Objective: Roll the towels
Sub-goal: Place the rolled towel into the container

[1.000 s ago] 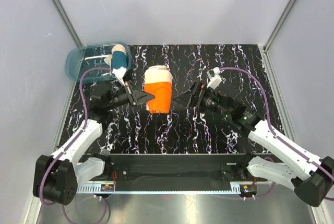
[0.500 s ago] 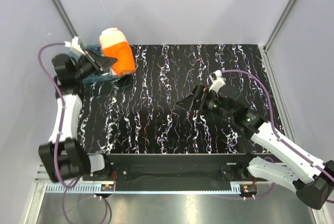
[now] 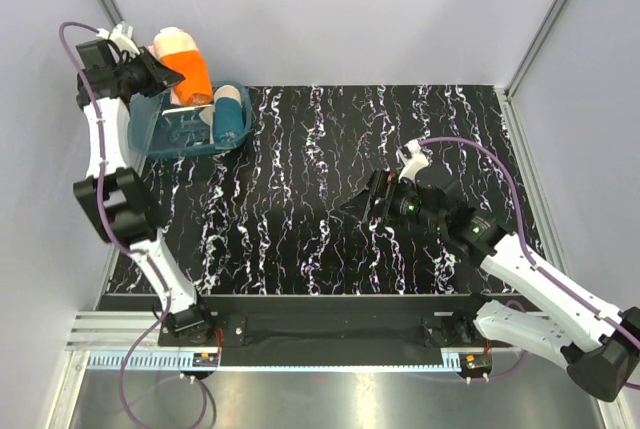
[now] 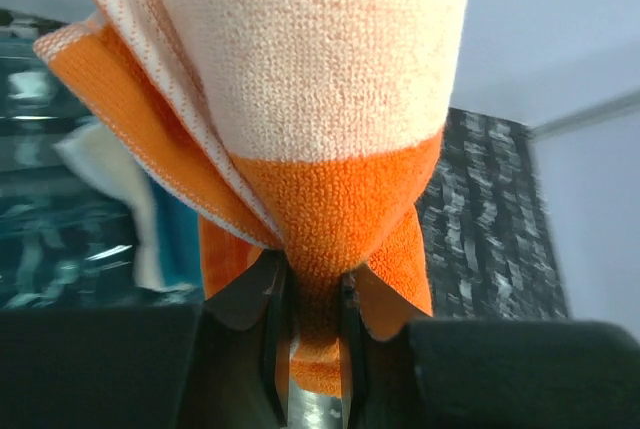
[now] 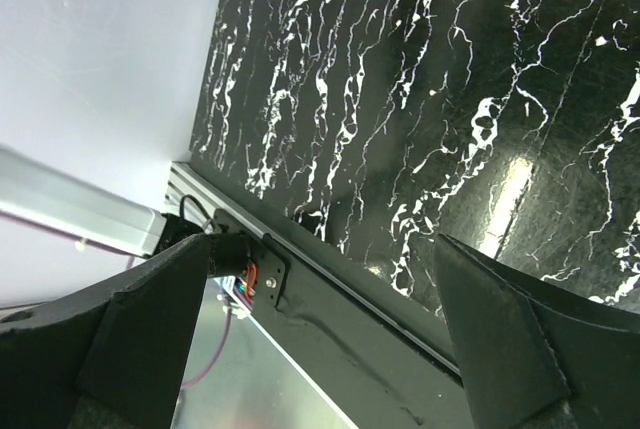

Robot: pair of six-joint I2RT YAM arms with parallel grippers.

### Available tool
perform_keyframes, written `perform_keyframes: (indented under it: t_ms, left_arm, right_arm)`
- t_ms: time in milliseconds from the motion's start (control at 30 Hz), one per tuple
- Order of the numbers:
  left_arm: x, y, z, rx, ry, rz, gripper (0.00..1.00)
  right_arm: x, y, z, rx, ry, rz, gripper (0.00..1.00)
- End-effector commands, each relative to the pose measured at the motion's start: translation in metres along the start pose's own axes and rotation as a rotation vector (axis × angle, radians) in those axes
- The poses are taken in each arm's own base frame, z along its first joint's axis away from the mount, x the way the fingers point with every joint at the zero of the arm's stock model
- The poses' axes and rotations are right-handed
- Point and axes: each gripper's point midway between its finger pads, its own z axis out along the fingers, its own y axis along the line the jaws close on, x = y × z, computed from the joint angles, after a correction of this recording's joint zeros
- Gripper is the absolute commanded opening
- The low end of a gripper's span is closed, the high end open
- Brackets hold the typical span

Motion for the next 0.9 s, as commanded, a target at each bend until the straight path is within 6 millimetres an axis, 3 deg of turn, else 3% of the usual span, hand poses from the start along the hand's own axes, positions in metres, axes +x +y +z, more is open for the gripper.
perform_keyframes:
  t_ms: [0,133,167,400,667,867]
  left_arm:
    - [0.009,0.048,0.002,-0.145,0.066,0.027,0.00]
    - [0.028,0.089,0.022,-0.178,0.113,0.021,0.00]
    - [0.025,0.093,0.025,-0.177,0.117,0.022,0.00]
    - [0.069,0.121,0.062,-0.018,0.212,-0.041,0.00]
    - [0.078,0.140,0.081,0.158,0.166,-0.121,0.00]
    - [0.100,0.167,0.090,0.225,0.185,-0.239,0.00]
  right_arm:
    - [0.006,0.004,0.003,-0.025,0.031,-0.049,1.00]
    - [0.012,0.006,0.010,-0.044,0.068,-0.050,1.00]
    - [0.013,0.005,0.011,-0.044,0.077,-0.050,1.00]
    - [0.018,-0.004,0.013,-0.019,0.096,-0.082,1.00]
    - [0.023,-0.013,0.021,0.003,0.110,-0.082,1.00]
    - [0.023,-0.013,0.030,0.004,0.121,-0.079,1.00]
